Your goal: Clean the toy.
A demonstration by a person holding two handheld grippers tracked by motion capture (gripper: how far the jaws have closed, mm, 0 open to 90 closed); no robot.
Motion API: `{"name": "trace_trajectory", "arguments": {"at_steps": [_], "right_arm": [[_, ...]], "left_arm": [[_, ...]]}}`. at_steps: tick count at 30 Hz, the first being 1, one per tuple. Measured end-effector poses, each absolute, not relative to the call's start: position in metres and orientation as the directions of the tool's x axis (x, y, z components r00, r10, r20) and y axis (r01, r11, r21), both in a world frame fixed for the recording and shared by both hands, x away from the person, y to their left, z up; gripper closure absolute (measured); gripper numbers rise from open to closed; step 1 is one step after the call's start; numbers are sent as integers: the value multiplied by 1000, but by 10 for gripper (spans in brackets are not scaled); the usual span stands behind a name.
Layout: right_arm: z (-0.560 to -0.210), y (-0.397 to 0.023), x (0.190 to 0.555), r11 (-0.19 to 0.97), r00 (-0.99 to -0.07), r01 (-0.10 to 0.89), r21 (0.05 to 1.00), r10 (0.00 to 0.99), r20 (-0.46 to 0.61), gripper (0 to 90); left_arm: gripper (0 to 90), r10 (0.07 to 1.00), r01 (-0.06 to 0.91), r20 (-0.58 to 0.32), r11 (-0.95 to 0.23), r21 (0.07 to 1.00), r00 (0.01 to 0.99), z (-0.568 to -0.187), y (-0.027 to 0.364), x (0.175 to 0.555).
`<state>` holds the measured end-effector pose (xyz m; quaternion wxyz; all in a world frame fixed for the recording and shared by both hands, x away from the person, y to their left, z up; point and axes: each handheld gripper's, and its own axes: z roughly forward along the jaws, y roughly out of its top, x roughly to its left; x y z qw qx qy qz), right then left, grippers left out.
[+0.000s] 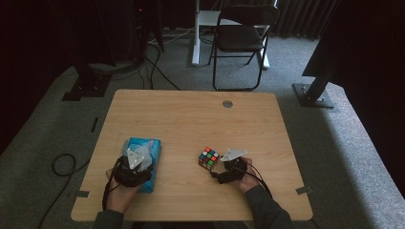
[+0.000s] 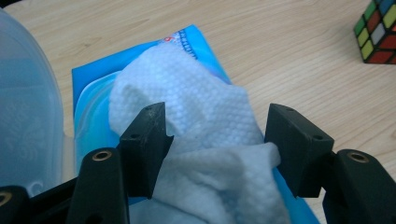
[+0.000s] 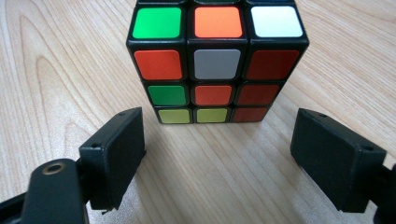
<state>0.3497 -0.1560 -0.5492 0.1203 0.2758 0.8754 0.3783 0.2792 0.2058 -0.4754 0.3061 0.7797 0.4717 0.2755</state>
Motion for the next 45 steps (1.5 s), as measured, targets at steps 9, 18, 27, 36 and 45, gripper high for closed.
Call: {"name": "trace_trajectory", "arguments": {"at_steps": [9,18,27,36,45], "right_arm": [[-549,-156,350,562,-819,392,728,574,-2,176],[-549,-156,350,561,-819,392,729,574,-2,176],[-549,-156,350,559,-818,393,730,575,0,176],[-549,-156,350,561,-819,392,729,574,-2,176],[-549,-156,350,562,-819,390,730,574,-3,176]], "left_arm": [[545,916,580,122,-341,740,383,-474,213,280],[672,920,588,92,-318,744,381,-471,219,281],[834,929,595,90,-303,744,360,-468,223,282],[859,932,590,63,-277,758,357,-464,228,283],[863,933,576,56,-266,773,356,-457,232,282]]}}
